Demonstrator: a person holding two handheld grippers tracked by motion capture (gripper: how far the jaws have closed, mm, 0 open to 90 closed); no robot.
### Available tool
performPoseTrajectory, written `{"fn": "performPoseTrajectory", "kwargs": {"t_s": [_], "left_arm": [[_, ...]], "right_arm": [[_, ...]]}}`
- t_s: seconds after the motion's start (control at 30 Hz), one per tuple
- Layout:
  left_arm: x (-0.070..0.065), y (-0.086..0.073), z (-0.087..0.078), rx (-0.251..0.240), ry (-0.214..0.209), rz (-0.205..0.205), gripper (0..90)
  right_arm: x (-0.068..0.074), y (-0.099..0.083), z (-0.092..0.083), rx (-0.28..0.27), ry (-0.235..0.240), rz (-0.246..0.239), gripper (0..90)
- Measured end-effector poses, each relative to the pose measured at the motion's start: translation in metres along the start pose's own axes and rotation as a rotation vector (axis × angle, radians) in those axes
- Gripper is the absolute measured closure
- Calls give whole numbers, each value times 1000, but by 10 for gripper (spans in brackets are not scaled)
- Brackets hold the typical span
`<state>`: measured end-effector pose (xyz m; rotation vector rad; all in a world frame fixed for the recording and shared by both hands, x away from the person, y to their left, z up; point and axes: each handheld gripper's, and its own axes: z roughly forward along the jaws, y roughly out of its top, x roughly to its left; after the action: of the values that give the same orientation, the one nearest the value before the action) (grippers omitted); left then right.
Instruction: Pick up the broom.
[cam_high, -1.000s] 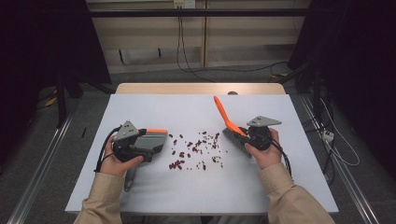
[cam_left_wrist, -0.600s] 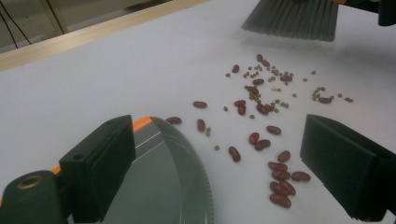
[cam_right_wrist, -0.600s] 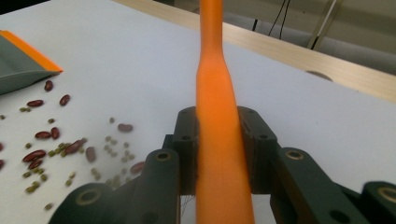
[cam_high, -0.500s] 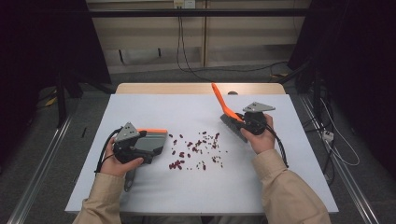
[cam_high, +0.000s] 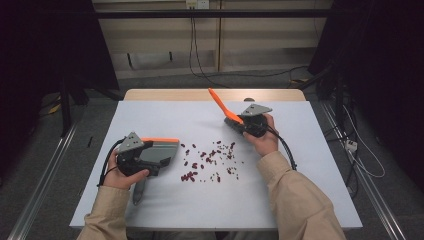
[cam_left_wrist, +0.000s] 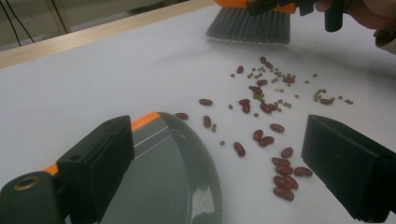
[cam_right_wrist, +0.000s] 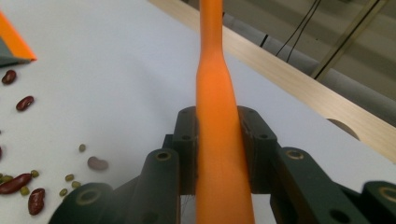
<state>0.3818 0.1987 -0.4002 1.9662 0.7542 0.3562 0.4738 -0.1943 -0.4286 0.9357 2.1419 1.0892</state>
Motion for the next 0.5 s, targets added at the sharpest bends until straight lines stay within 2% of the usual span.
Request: {"fn": "performPoseTrajectory", "kwargs": {"t_s": [0.1,0.17,0.43,0.5], "left_arm": [[1,-1,-1,5,4,-3,93],[2,-1,-2,3,5,-12,93],[1,-1,-2,7,5,-2,93],[1,-2,-2,9,6,0,93]], "right_arm": [[8,-1,3,16,43,-18,713],[15,0,1,31,50,-66,713],[38,-4,-16,21,147,-93,712],[43,-6,-21,23,157,-117,712]]}}
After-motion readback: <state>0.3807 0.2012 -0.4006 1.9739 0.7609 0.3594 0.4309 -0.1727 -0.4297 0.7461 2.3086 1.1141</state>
